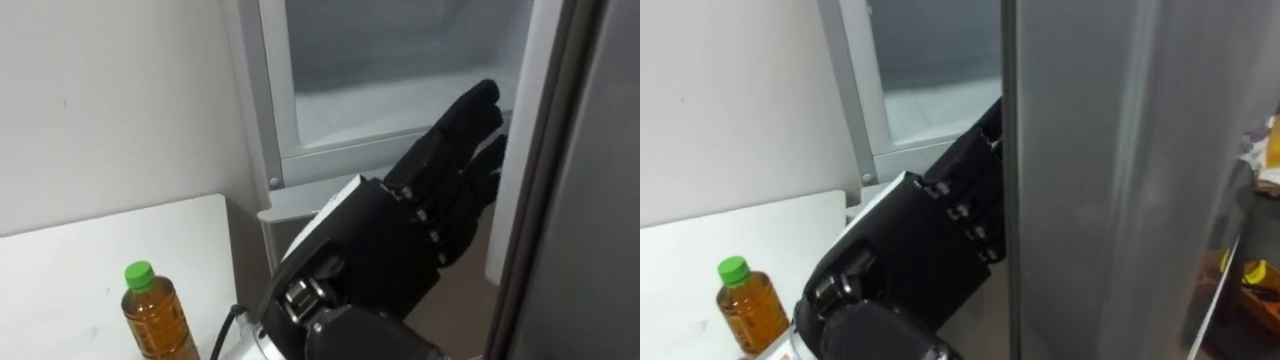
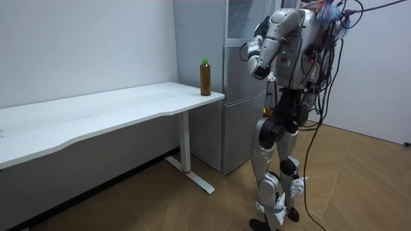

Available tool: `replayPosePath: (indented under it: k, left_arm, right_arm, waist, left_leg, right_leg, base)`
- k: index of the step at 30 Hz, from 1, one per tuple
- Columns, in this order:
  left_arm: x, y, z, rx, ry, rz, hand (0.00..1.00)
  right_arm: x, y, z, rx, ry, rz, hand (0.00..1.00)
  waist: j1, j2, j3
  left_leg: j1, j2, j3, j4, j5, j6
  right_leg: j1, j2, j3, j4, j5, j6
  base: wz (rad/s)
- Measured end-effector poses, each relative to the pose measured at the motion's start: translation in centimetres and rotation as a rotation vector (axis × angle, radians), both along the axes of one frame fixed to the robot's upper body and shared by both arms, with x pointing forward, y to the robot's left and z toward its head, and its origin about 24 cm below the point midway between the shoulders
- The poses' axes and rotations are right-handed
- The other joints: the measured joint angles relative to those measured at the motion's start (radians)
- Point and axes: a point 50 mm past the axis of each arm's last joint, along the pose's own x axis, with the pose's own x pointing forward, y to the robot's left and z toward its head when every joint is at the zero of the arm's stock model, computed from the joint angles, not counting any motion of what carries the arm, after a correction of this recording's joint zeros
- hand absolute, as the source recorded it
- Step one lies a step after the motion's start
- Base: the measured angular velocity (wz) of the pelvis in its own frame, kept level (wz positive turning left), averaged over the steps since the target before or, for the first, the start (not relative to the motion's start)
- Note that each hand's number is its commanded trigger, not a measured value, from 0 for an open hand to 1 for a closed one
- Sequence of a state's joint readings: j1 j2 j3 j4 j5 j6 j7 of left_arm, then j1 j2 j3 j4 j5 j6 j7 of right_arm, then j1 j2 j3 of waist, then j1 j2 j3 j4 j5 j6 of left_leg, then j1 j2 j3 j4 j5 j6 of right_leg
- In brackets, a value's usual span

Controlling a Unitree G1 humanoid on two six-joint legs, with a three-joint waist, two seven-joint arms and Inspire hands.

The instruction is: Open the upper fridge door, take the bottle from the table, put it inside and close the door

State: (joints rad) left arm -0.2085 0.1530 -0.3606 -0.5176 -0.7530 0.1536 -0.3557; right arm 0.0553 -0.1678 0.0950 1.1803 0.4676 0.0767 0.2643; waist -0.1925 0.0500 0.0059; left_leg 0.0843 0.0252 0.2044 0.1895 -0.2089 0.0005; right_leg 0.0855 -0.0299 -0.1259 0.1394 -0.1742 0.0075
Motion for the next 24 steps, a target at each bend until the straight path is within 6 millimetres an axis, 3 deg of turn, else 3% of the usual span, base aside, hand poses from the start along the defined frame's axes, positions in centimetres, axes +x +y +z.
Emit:
replayPosePath:
  k: [10, 18, 24]
  left_arm:
    - [-0.01, 0.12, -0.08, 0.014, -0.006, -0.005, 0.0]
    - [0.0, 0.15, -0.09, 0.016, -0.006, -0.004, 0.0]
    - [0.05, 0.23, -0.17, 0.023, -0.005, -0.002, 0.0]
  right_arm:
    - [-0.07, -0.4, 0.0, 0.003, 0.004, -0.056, 0.0]
    - [-0.14, -0.55, -0.06, -0.004, 0.011, -0.065, 0.0]
    - [-0.13, -0.55, -0.06, -0.002, 0.008, -0.078, 0.0]
  waist:
    - [-0.026, 0.021, 0.0051]
    - [-0.026, 0.021, 0.0052]
    - [-0.028, 0.014, 0.0096]
  left_leg:
    - [0.013, 0.002, 0.016, -0.002, 0.0, 0.0]
    - [0.016, 0.002, 0.016, -0.002, 0.0, 0.0]
    - [0.022, 0.002, 0.018, -0.004, 0.0, 0.0]
  right_leg:
    - [0.0, 0.003, 0.029, 0.0, 0.001, -0.002]
    - [-0.002, 0.004, 0.035, 0.006, 0.002, -0.002]
    - [-0.005, 0.004, 0.043, 0.01, 0.001, -0.002]
  base:
    - [-0.1]
    - [-0.01]
    - [-0.04]
